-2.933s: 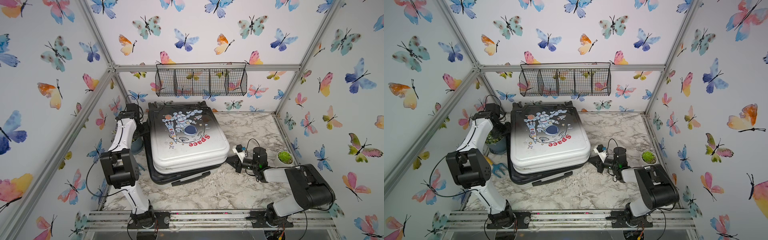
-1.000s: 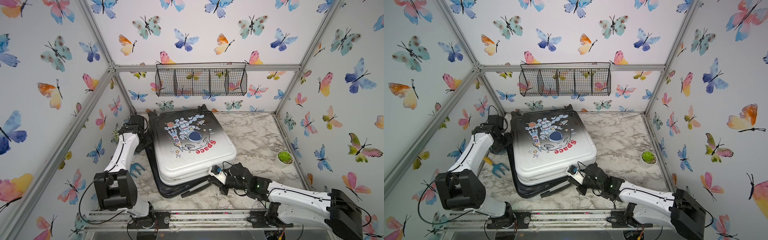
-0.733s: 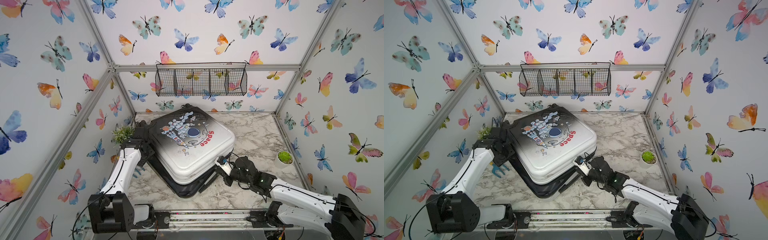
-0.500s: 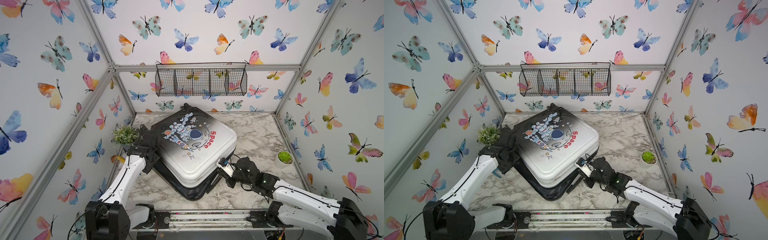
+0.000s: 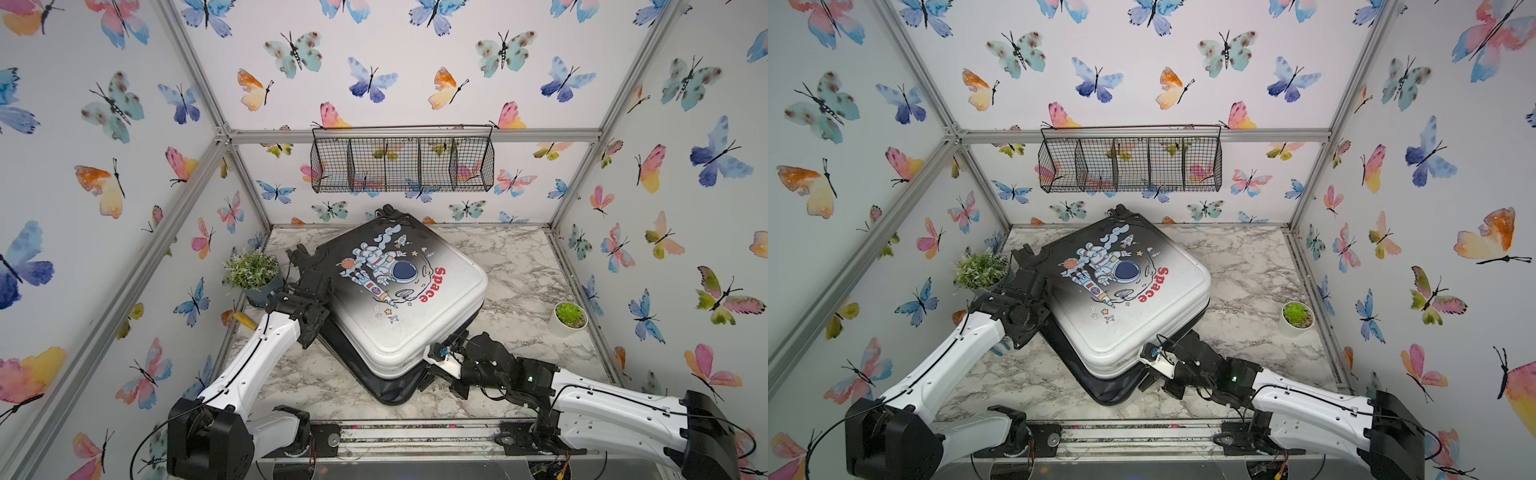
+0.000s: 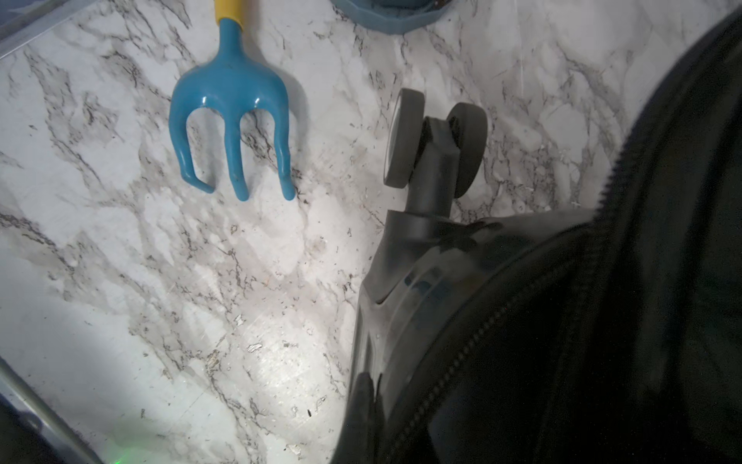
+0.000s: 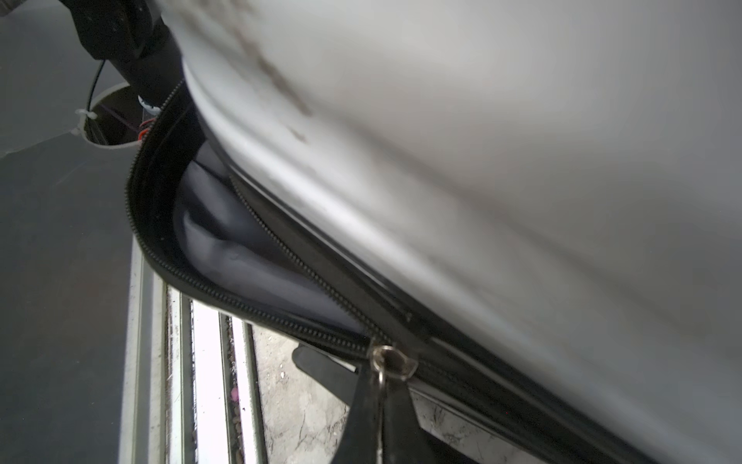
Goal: Close the suitcase zippers
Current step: Zip the zipper on the suitcase, then place the suitcase at the center of the board.
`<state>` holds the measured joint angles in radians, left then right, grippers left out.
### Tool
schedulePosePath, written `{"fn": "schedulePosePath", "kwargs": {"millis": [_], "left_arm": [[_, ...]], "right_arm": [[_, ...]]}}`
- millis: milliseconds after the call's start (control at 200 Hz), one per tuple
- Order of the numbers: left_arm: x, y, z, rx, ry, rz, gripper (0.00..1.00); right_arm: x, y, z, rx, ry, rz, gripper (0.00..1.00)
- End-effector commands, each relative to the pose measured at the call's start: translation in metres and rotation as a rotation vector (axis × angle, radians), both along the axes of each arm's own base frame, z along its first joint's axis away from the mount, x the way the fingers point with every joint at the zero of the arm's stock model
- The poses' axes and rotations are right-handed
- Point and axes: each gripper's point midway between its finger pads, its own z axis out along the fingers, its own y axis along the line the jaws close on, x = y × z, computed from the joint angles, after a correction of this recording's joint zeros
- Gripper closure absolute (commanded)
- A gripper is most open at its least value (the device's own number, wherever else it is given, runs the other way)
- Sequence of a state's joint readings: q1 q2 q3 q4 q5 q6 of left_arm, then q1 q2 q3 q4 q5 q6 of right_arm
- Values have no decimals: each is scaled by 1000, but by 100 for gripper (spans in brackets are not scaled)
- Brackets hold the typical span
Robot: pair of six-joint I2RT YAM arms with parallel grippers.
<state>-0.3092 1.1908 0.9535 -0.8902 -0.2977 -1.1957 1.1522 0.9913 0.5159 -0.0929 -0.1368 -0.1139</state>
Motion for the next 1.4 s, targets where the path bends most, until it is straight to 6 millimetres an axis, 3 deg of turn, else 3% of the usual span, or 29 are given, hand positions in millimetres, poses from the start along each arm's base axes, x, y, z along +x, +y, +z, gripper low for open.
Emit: {"fn": "schedulePosePath", "kwargs": {"millis": [0,225,340,516,601,721,776,896,946,1061,1241,1397], "left_arm": [[32,-75,42,-368,-179,2,100],[48,-55,47,-268,-211,1,100],[50,-52,46,-258,-201,36,100],[51,-66,36,-290,-208,42,100],[46,-55,34,-245,-204,58,100],[37,-37,28,-191,-214,82,100],[32,-36,23,-194,-199,79,100],[24,-37,18,-223,-194,86,100],[20,-36,17,-231,-196,94,100],[8,-34,17,-255,-207,100,100],[-8,-58,6,-321,-194,51,96],[-7,-87,4,-344,-185,-26,75]], "right_arm": [[-62,64,92,355,-54,343,98],[-68,47,117,452,-36,318,98],[-75,64,132,474,-10,379,98],[-87,88,139,503,-15,431,98],[-60,82,120,403,-83,284,98],[-14,52,103,285,-167,73,98],[4,40,97,228,-163,16,98],[25,23,75,107,-176,-33,98],[45,11,66,57,-166,-85,98],[77,-9,66,33,-188,-165,98],[118,-25,65,53,-224,-237,98],[145,-35,60,37,-236,-253,98]]}}
